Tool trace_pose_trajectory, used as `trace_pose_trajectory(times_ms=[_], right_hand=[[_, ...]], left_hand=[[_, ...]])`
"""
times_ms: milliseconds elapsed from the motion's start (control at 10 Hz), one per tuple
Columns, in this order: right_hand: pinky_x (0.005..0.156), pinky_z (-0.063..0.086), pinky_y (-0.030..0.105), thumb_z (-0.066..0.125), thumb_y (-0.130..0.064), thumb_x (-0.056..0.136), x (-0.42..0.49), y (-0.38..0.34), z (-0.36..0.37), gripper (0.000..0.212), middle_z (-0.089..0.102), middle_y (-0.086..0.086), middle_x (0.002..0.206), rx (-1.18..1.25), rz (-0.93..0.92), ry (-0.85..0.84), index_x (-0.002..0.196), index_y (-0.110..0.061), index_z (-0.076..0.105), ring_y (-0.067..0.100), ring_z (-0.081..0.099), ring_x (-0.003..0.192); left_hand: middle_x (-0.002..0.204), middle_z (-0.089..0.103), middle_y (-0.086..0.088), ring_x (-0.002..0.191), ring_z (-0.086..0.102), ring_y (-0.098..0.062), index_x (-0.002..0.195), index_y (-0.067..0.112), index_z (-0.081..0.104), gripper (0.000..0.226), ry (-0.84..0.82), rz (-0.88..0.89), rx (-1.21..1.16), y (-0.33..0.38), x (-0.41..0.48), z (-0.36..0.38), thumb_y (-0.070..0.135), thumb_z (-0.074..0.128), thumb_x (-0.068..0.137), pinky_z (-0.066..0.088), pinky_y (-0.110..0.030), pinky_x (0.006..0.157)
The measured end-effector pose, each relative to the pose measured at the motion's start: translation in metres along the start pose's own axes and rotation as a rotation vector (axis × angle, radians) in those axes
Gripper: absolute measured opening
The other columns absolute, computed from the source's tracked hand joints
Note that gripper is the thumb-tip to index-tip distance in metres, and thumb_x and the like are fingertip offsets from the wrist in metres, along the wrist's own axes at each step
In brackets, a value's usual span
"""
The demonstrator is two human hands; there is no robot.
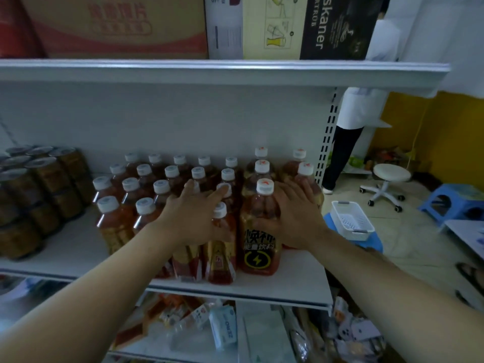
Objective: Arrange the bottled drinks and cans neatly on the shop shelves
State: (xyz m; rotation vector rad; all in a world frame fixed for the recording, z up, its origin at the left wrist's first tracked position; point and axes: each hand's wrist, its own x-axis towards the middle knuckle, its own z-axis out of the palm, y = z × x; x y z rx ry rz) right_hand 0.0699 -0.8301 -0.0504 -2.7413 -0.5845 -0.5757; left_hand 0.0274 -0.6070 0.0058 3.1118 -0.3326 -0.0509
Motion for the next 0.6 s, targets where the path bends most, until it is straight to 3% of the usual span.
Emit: trace_pose_trajectory(times_ms=[100, 200, 400, 500, 600], right_hand=[[0.119, 0.005, 0.042, 0.034, -0.089, 0.068, 0.002, -0.004, -0.006, 0.101, 0.042, 0.000, 0.148, -0.035, 0.026, -0.042, 0.146, -0.026, 0.033, 0.023, 0.025, 0.142], [0.114, 0.023, 0.048, 0.037, -0.092, 0.064, 0.001, -0.017, -0.017, 0.099, 0.042, -0.001, 0.148, 0.027, 0.104, -0.059, 0.144, -0.034, 0.029, 0.023, 0.033, 0.138], [0.108, 0.034, 0.052, 0.033, -0.089, 0.065, 0.017, -0.082, -0.050, 0.099, 0.033, 0.003, 0.152, -0.150, 0.306, -0.125, 0.147, -0.036, 0.015, 0.030, 0.034, 0.137], [0.107, 0.032, 0.043, 0.040, -0.078, 0.081, 0.026, -0.138, -0.060, 0.084, 0.028, 0.003, 0.156, -0.164, 0.349, -0.212, 0.149, -0.030, 0.025, 0.029, 0.030, 0.139], [0.098, 0.040, 0.037, 0.044, -0.076, 0.080, 0.037, -0.185, -0.061, 0.080, 0.040, 0.001, 0.149, -0.100, 0.352, -0.191, 0.144, -0.029, 0.037, 0.026, 0.043, 0.131]], left_hand=[[0.158, 0.016, 0.007, 0.146, -0.005, -0.030, 0.149, 0.038, -0.003, 0.104, -0.020, 0.042, -0.021, -0.006, 0.000, 0.000, 0.076, 0.055, 0.070, 0.018, -0.054, 0.112], [0.159, 0.007, 0.009, 0.146, 0.000, -0.024, 0.149, 0.038, 0.004, 0.101, 0.005, 0.129, -0.053, -0.025, -0.003, -0.002, 0.079, 0.051, 0.070, 0.015, -0.053, 0.115], [0.152, 0.028, 0.007, 0.139, 0.026, -0.025, 0.142, 0.042, 0.026, 0.093, 0.067, 0.110, -0.072, -0.124, -0.021, -0.007, 0.087, 0.038, 0.061, 0.026, -0.053, 0.109], [0.153, 0.027, 0.004, 0.138, 0.029, -0.025, 0.146, 0.034, 0.026, 0.090, 0.020, 0.093, -0.176, -0.168, -0.036, -0.006, 0.078, 0.048, 0.070, 0.029, -0.045, 0.111], [0.150, 0.034, 0.000, 0.132, 0.038, -0.022, 0.143, 0.031, 0.031, 0.080, -0.022, 0.121, -0.282, -0.192, -0.050, -0.004, 0.067, 0.055, 0.076, 0.036, -0.041, 0.107]])
